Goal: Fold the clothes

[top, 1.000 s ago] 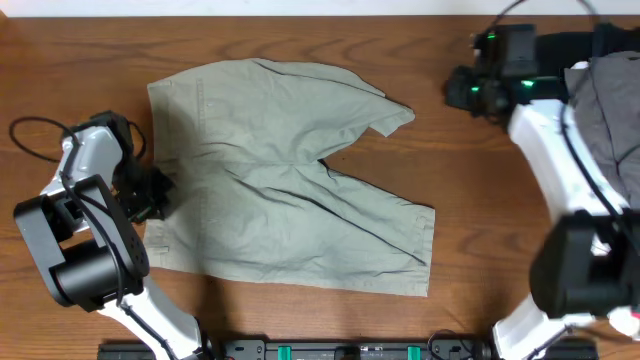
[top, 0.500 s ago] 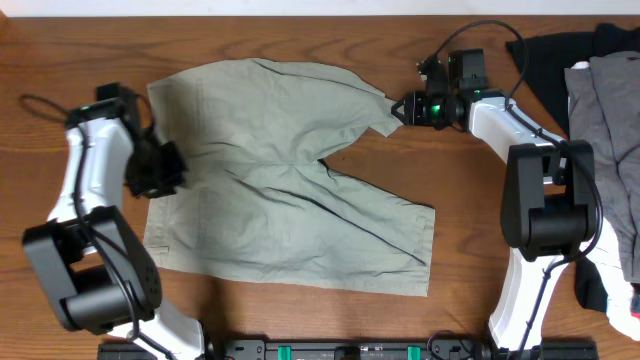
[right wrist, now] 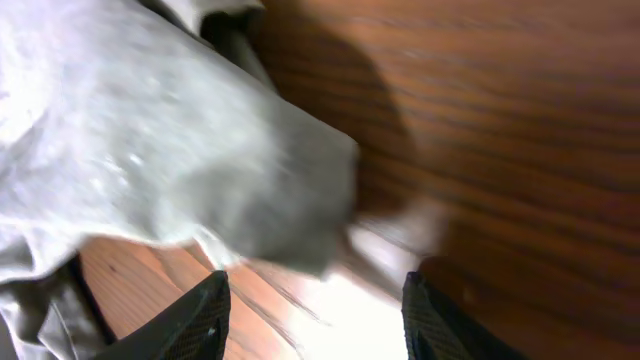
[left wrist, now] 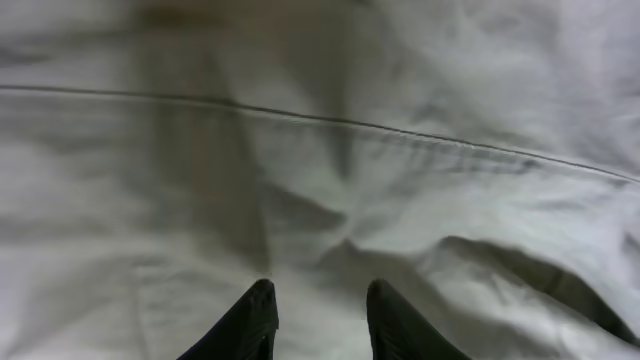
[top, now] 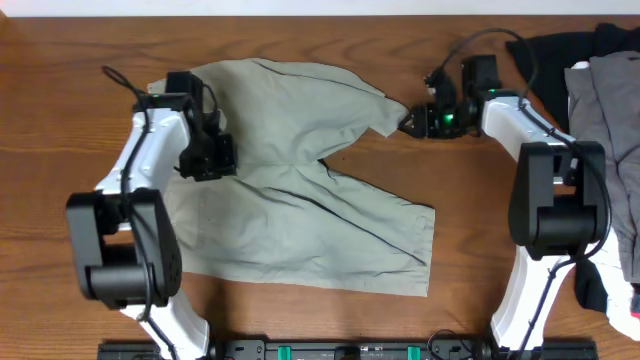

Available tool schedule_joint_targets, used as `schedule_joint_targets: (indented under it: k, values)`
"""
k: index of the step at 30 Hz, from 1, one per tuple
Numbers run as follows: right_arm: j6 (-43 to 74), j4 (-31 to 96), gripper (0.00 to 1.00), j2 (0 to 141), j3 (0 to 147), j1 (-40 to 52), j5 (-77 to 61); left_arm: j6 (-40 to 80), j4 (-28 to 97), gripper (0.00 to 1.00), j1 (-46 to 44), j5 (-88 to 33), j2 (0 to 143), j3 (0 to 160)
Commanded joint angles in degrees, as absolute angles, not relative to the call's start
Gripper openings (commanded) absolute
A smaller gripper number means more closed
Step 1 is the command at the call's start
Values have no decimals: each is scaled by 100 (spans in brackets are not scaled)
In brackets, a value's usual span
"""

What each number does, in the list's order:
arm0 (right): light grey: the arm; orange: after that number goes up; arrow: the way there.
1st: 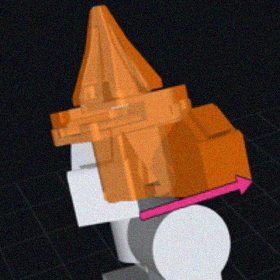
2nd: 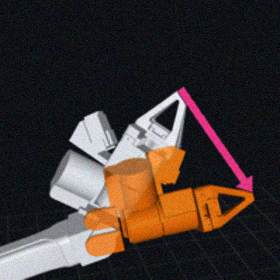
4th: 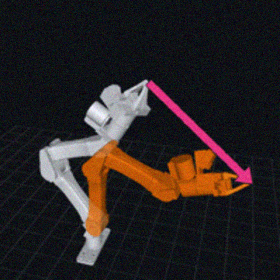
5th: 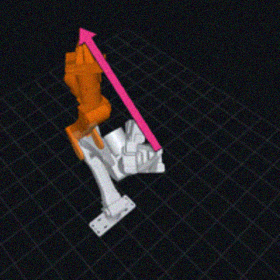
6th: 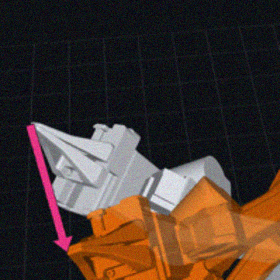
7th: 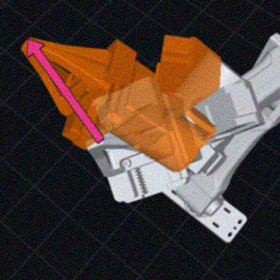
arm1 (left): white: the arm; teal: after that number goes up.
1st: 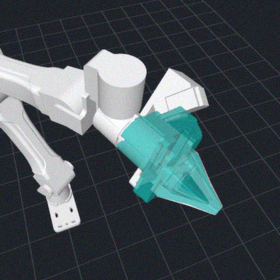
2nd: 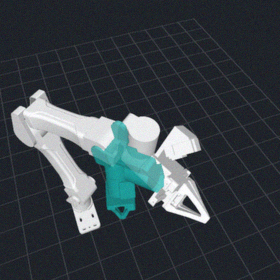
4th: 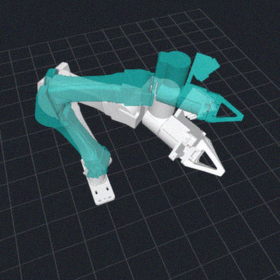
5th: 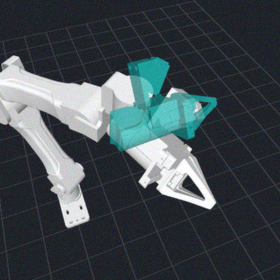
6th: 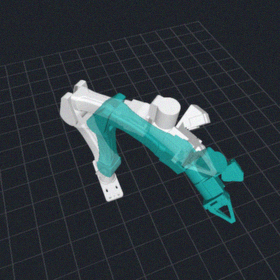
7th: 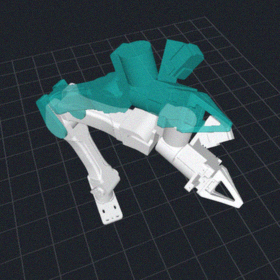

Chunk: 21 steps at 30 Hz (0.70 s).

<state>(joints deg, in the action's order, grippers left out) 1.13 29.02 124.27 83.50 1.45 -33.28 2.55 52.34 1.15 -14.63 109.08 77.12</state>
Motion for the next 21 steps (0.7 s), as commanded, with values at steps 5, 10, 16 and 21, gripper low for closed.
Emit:
schedule_joint_targets:
  k: [5,10,16,21]
  values:
    - [-178,2801,52,12436,8355,113,-3542,86,5170,32,16,-1391,11563,7671]
    - [-178,2589,47,12442,8355,327,-3494,86,5129,32,19,-1389,11657,7671]
    - [19,2523,31,12444,8355,565,-2727,86,5076,32,19,-1389,11657,7671]
    - [14,2429,6,12436,8357,587,-2394,86,5061,32,19,-1389,11657,7671]
